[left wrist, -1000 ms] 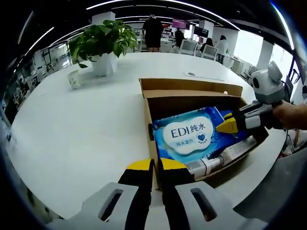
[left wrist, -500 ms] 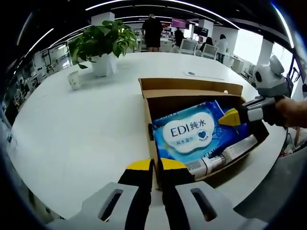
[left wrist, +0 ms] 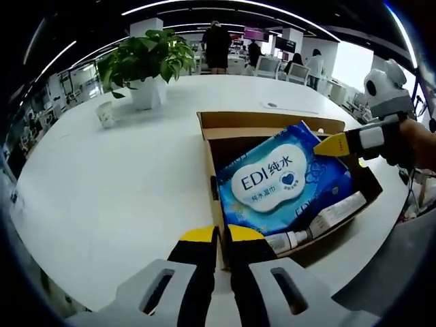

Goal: Operate the shoe box by opening the lid, removing the specified soft item, and placing it in the target area until the item is outside and the box remains undamaged.

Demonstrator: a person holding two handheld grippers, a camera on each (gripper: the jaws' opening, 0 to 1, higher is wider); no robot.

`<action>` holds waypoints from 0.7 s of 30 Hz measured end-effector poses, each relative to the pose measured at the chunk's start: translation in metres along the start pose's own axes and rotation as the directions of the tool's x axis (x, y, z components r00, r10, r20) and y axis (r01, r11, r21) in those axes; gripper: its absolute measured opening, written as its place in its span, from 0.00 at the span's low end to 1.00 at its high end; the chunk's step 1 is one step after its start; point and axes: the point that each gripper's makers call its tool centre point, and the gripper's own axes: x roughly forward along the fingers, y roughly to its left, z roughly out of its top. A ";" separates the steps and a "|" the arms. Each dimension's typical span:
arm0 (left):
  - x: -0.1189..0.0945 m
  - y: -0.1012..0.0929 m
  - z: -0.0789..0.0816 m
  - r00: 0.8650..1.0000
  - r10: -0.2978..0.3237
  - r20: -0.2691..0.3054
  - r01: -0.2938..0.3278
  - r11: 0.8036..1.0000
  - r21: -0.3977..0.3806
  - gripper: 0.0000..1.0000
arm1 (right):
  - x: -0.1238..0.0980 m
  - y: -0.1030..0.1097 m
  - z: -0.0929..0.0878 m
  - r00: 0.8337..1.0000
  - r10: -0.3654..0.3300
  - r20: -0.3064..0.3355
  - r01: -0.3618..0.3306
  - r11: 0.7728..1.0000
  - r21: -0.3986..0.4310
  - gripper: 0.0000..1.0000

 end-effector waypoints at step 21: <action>-0.004 0.000 -0.003 1.000 -0.017 -0.008 0.017 0.999 0.047 0.04 | -0.018 0.003 0.020 1.000 -0.011 -0.008 0.011 1.000 0.014 0.00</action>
